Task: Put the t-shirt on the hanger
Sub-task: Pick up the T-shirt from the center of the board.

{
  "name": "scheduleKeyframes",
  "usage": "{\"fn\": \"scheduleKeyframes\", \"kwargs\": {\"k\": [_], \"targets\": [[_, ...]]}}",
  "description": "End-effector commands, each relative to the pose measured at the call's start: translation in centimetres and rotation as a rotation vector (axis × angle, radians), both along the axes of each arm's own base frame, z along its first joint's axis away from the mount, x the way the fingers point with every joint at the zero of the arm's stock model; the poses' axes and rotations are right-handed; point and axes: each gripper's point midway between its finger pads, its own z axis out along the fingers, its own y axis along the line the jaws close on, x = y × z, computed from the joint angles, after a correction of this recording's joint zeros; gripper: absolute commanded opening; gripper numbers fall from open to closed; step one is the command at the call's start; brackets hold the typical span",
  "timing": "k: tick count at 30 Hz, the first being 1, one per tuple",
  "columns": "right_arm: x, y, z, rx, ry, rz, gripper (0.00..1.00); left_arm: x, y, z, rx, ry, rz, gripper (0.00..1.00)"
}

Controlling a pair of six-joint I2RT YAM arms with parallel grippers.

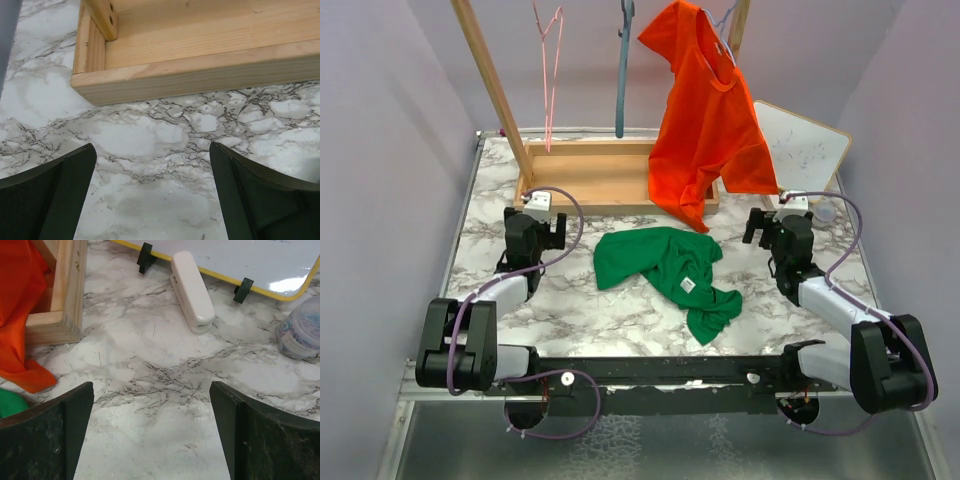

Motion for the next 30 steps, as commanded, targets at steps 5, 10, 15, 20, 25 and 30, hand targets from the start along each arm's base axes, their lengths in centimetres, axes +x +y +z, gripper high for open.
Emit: {"fn": "scheduleKeyframes", "kwargs": {"k": [5, 10, 15, 20, 25, 30], "targets": [[0.6, 0.5, 1.8, 0.061, 0.037, -0.007, 0.99, -1.9, -10.4, 5.2, 0.055, -0.033, -0.762, 0.94], [0.5, 1.6, 2.4, 0.091, 0.045, 0.042, 0.99, -2.9, -16.6, 7.7, 0.051, -0.026, -1.123, 0.84], [0.1, 2.2, 1.9, 0.125, 0.068, 0.062, 0.99, -3.9, -22.8, 7.4, 0.134, 0.009, -1.385, 0.81], [-0.2, 2.8, 1.5, 0.159, 0.089, 0.082, 0.99, -4.2, -27.7, 6.9, 0.154, 0.048, -1.560, 0.80], [-0.3, 3.2, 1.1, 0.173, 0.116, 0.093, 0.99, -4.1, -30.5, 5.0, 0.149, 0.152, -1.667, 0.79], [-0.2, 3.2, 1.1, 0.175, 0.123, 0.093, 0.99, -4.0, -31.6, 2.8, 0.193, 0.211, -1.717, 0.79]]}}
